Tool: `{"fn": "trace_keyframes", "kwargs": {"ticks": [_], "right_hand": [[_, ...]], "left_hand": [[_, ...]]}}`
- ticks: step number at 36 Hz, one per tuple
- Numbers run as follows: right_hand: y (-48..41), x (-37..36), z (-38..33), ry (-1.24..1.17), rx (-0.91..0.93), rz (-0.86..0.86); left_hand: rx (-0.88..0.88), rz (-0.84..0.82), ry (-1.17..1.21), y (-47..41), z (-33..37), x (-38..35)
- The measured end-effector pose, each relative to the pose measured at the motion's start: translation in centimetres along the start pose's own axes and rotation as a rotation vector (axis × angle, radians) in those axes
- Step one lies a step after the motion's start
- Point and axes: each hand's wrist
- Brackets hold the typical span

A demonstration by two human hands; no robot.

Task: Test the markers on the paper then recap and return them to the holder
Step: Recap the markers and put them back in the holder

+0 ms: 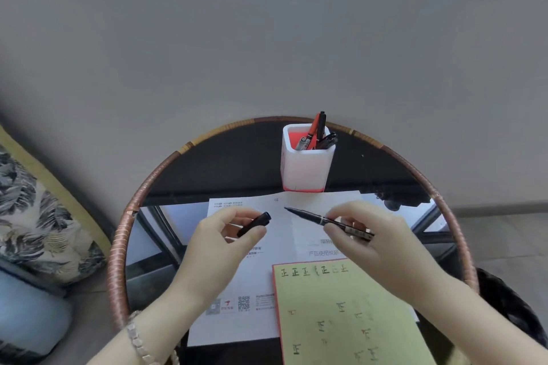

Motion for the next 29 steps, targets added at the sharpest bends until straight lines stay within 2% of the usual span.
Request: {"fn": "trace_keyframes", "kwargs": {"ticks": [10,18,29], "right_hand": [[0.9,1.1,1.6,0.044,0.027,0.061],[0.9,1.2,1.5,0.111,0.039,0.034],[1.3,1.9,1.0,0.231,0.175,-0.014]], "left_hand": [[-0.033,-0.093,0.000,0.5,1.6,-1.5],[-0.062,-0.130,-0.058,0.6,1.9,-1.4],[-0.270,-0.228,-0.259,1.0,2.4,-0.9]]}}
Point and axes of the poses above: each hand's wrist, its own y-axis away from the middle knuckle, its own x-axis out of the back of the hand, z = x × y, and after that the axes turned 7 degrees about z, right-handed
